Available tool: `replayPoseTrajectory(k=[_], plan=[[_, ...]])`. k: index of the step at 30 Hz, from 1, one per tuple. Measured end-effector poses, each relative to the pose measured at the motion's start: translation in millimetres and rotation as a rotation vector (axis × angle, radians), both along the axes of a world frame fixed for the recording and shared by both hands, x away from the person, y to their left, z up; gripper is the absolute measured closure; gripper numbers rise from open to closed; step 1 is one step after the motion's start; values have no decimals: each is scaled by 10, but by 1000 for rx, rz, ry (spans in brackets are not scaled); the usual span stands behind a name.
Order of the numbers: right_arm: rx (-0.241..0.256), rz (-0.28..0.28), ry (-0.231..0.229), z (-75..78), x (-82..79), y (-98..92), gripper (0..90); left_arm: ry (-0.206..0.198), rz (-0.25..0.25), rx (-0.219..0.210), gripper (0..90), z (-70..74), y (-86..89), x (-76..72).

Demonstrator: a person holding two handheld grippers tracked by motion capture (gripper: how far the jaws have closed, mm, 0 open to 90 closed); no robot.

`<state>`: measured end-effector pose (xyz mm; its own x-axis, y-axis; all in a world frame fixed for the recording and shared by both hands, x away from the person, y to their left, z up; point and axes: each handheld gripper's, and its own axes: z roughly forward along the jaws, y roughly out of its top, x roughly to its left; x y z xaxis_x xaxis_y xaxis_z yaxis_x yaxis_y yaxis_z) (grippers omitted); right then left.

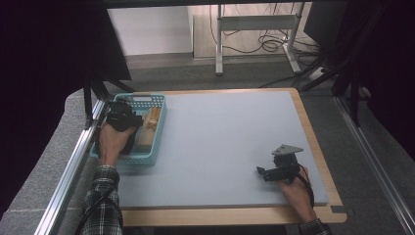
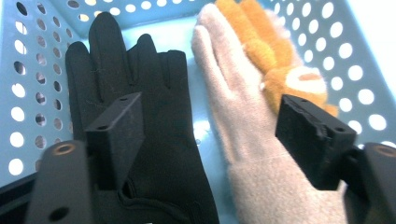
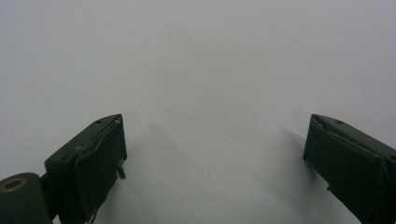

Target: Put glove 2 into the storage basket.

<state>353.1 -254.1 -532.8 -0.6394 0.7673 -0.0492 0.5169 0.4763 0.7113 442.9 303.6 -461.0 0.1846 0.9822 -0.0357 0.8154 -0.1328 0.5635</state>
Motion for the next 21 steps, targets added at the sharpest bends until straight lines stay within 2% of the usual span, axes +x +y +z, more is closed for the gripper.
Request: replayPoseTrajectory(k=[10,21], plan=[[0,1,-1,-1,1,0,54,-47,-6,-34,134,60,36,-123],[0,0,0,-1,0,0,54,-84,-27,-78,94,143,88,-296]])
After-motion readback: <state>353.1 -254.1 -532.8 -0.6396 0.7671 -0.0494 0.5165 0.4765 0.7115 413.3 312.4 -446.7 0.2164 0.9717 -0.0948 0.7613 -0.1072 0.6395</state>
